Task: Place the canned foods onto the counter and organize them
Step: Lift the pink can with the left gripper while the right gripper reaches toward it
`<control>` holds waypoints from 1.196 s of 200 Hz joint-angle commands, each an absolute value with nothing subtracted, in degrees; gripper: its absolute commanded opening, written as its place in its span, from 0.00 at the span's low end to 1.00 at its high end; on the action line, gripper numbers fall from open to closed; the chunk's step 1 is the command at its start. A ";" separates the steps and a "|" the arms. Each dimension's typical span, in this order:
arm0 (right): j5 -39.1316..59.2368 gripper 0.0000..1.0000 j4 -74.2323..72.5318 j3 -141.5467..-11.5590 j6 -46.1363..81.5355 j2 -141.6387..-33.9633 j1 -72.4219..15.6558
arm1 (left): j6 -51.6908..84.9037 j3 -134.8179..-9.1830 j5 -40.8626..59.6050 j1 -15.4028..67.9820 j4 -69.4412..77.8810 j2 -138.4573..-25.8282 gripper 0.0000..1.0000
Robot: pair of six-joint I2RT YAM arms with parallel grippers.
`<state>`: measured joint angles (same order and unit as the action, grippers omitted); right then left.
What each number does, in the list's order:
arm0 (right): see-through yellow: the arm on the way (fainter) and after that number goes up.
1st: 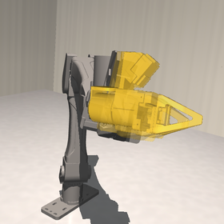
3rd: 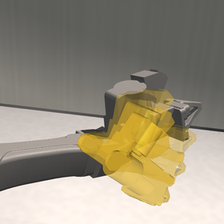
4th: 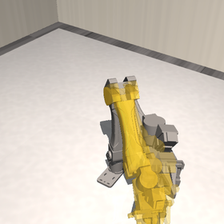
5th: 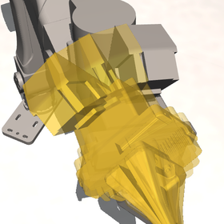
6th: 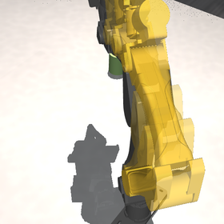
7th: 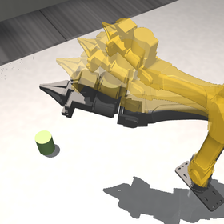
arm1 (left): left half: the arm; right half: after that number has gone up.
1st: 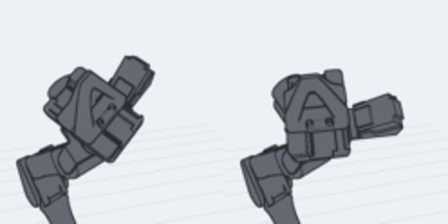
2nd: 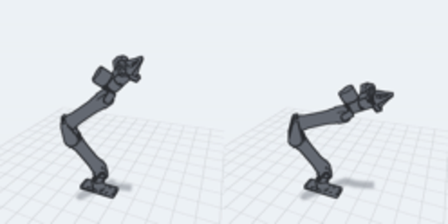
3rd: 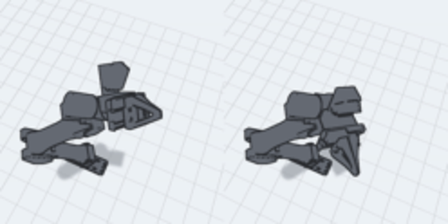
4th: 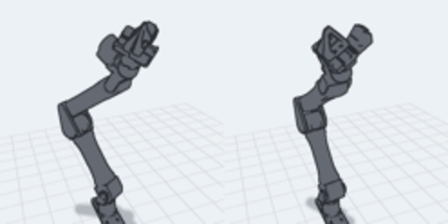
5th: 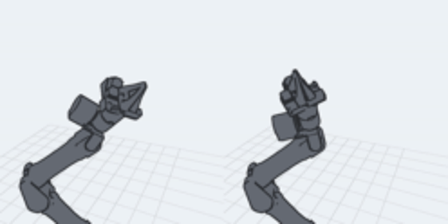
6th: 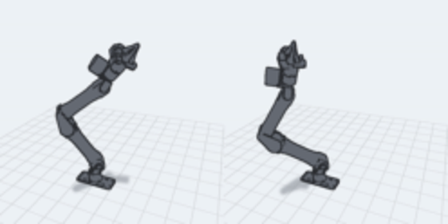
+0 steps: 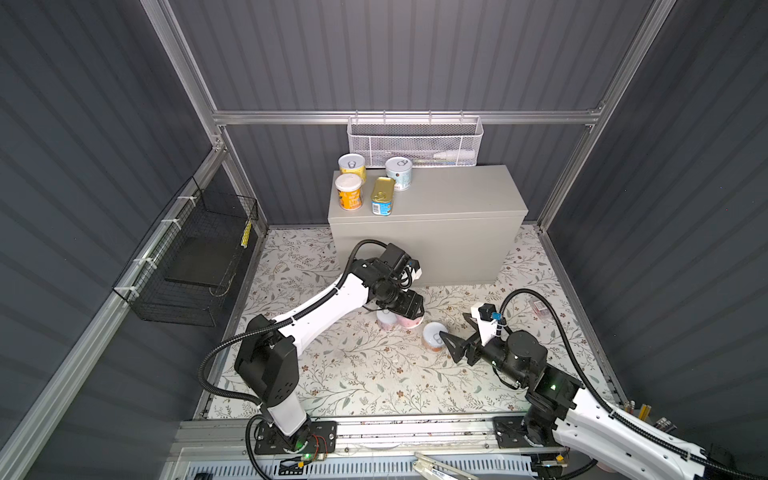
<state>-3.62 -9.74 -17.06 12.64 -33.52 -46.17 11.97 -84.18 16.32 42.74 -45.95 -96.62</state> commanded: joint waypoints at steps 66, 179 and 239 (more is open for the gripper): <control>-2.94 0.99 -14.61 -18.41 11.95 -36.49 -46.41 | 11.44 -91.47 24.63 42.54 -50.14 -95.45 0.56; 1.01 0.99 -20.95 -21.07 10.05 -43.44 -46.47 | 12.56 -91.28 28.92 42.53 -50.01 -94.92 0.56; 4.61 0.99 -23.79 -23.50 9.29 -48.64 -46.50 | 12.74 -90.62 30.26 42.58 -49.83 -95.09 0.56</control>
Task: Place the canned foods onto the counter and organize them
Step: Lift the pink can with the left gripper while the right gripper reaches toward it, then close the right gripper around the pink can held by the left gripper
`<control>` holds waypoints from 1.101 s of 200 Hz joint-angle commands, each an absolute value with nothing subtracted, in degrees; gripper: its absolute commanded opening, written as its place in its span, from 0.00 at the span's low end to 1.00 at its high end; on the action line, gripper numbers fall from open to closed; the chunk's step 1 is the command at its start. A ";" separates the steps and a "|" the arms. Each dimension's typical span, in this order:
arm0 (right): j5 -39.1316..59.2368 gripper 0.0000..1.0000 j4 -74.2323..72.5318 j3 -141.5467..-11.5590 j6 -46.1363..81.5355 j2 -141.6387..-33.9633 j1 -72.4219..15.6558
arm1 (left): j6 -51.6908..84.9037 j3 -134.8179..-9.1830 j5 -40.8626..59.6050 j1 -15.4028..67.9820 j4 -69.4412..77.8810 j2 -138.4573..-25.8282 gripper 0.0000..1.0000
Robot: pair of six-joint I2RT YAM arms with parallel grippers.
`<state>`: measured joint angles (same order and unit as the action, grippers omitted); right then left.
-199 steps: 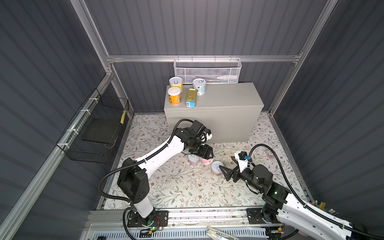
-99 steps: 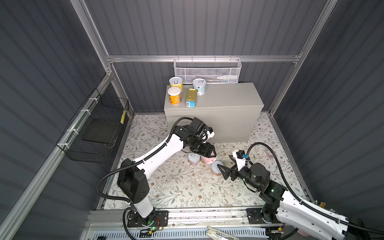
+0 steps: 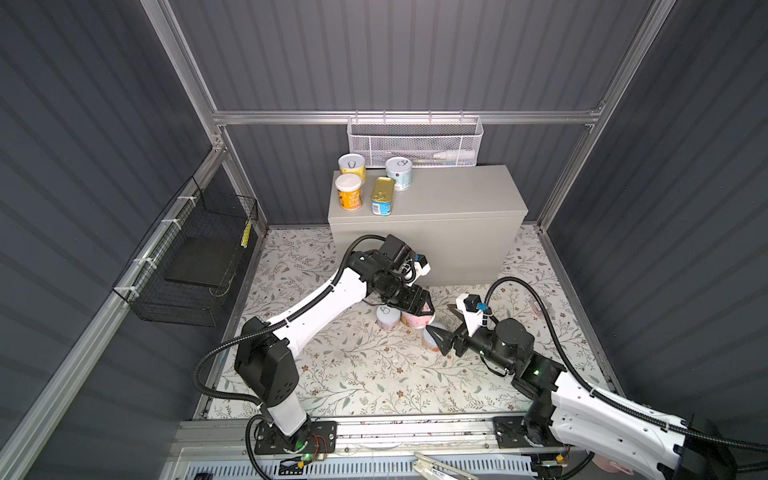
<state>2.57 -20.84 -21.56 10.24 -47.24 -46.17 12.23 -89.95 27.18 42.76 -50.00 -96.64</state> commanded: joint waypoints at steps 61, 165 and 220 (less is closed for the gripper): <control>4.92 0.99 -27.73 -25.13 10.02 -53.98 -46.50 | 13.62 -89.09 32.73 42.63 -48.71 -95.27 0.56; 7.25 0.99 -30.56 -27.97 9.85 -59.84 -46.93 | 13.46 -87.97 32.99 42.63 -48.56 -94.30 0.56; 8.31 0.99 -31.66 -28.79 8.98 -62.57 -47.61 | 12.87 -88.55 33.26 42.63 -49.02 -94.48 0.56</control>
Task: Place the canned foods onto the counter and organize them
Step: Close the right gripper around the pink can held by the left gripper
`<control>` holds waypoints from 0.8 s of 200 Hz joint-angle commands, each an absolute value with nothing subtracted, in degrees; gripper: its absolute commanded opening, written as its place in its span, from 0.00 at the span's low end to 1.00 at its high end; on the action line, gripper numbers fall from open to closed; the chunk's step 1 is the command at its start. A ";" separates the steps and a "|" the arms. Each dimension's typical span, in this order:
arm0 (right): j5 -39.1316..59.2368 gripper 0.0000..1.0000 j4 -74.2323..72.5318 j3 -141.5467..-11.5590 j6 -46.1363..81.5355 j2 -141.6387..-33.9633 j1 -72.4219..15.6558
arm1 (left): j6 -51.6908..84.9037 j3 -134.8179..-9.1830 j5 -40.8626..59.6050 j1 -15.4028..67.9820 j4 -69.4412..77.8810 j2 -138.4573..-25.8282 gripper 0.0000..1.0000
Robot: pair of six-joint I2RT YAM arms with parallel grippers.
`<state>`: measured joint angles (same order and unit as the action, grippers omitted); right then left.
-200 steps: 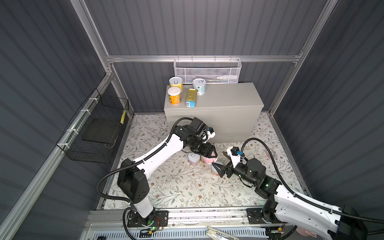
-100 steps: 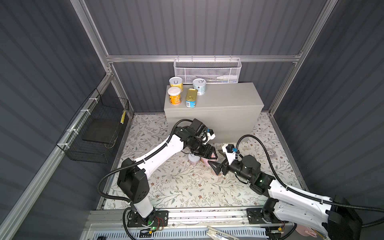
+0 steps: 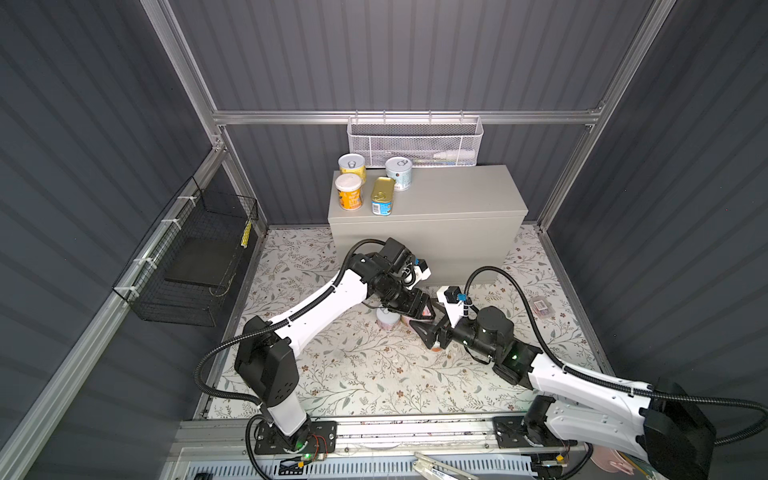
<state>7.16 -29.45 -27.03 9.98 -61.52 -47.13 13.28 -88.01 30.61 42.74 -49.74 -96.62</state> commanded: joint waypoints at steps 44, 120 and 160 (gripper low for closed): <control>9.11 0.82 -35.17 -28.12 8.09 -63.80 -48.14 | 12.90 -88.82 33.88 42.63 -49.22 -94.59 0.56; 10.02 0.80 -37.85 -28.55 9.40 -68.27 -48.21 | 12.84 -88.51 34.71 42.63 -49.31 -94.92 0.56; 9.90 0.83 -39.49 -28.44 9.93 -69.49 -48.25 | 12.83 -88.42 35.05 42.63 -49.31 -95.09 0.56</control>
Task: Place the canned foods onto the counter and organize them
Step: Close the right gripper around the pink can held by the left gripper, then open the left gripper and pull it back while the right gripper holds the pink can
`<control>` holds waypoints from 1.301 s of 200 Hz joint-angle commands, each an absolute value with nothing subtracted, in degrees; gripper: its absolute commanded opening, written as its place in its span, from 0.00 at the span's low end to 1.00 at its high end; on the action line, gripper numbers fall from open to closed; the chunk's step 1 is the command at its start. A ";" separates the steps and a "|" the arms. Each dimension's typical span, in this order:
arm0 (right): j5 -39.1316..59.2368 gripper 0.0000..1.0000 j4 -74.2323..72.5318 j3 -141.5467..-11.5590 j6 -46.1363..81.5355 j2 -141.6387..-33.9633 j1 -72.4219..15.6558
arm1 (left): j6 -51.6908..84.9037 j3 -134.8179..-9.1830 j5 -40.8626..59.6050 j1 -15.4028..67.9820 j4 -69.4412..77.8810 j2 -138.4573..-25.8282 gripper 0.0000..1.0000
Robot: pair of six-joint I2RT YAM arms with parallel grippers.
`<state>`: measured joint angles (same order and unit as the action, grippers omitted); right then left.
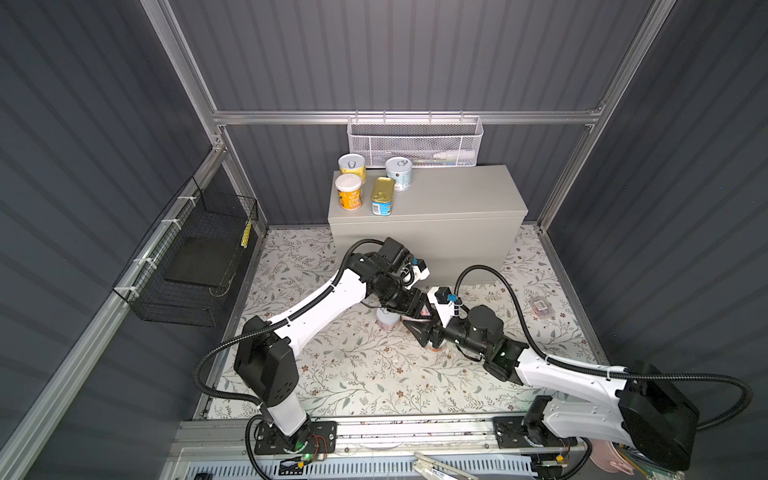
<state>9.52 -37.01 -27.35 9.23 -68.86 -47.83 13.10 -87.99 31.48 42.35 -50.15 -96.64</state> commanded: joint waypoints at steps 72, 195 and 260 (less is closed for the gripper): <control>8.53 0.72 -41.53 -27.62 10.52 -69.37 -48.25 | 12.66 -87.80 35.06 42.63 -49.66 -95.61 0.56; 6.68 0.62 -41.62 -25.60 10.15 -66.02 -48.25 | 13.34 -86.68 32.12 41.84 -49.95 -96.33 0.94; 6.68 0.61 -42.06 -24.70 11.08 -65.07 -48.25 | 14.24 -85.74 31.50 41.44 -49.39 -95.98 1.00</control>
